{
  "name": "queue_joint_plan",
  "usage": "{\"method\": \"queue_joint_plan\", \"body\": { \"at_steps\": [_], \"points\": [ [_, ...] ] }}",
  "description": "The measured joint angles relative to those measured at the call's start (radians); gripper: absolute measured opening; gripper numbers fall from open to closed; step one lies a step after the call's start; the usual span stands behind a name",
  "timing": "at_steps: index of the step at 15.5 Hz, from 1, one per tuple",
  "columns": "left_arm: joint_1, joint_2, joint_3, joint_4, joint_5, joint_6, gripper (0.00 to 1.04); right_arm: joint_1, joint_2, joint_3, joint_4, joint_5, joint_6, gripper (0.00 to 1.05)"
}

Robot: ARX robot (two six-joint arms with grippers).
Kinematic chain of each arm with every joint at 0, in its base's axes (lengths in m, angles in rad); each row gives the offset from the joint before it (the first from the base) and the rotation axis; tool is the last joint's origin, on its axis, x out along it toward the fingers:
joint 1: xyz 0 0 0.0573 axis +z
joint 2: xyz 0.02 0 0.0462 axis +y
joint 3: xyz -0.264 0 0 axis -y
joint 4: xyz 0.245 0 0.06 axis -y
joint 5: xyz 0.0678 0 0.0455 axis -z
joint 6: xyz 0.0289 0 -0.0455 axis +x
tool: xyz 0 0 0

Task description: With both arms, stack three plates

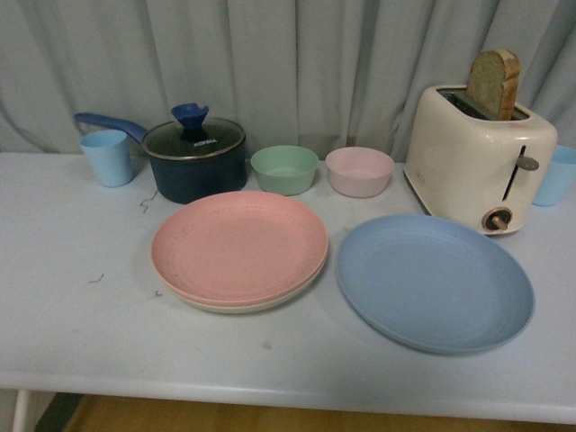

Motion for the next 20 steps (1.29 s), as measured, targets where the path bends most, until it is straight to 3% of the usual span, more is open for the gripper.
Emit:
{"method": "queue_joint_plan", "body": {
  "at_steps": [2,5,9,11,20],
  "points": [
    [0.000,0.000,0.000,0.000,0.000,0.000,0.98,0.064,0.376,0.214,0.041,0.186,0.043,0.98],
    [0.000,0.000,0.000,0.000,0.000,0.000,0.98,0.222,0.750,0.476,-0.138,0.328,0.105,0.98],
    [0.000,0.000,0.000,0.000,0.000,0.000,0.98,0.389,0.968,0.771,-0.467,0.355,0.180,0.98],
    [0.000,0.000,0.000,0.000,0.000,0.000,0.98,0.433,1.043,0.831,-0.571,0.355,0.184,0.98],
    [0.000,0.000,0.000,0.000,0.000,0.000,0.98,0.440,1.244,0.879,-0.587,0.346,0.201,0.98]
  ]
}}
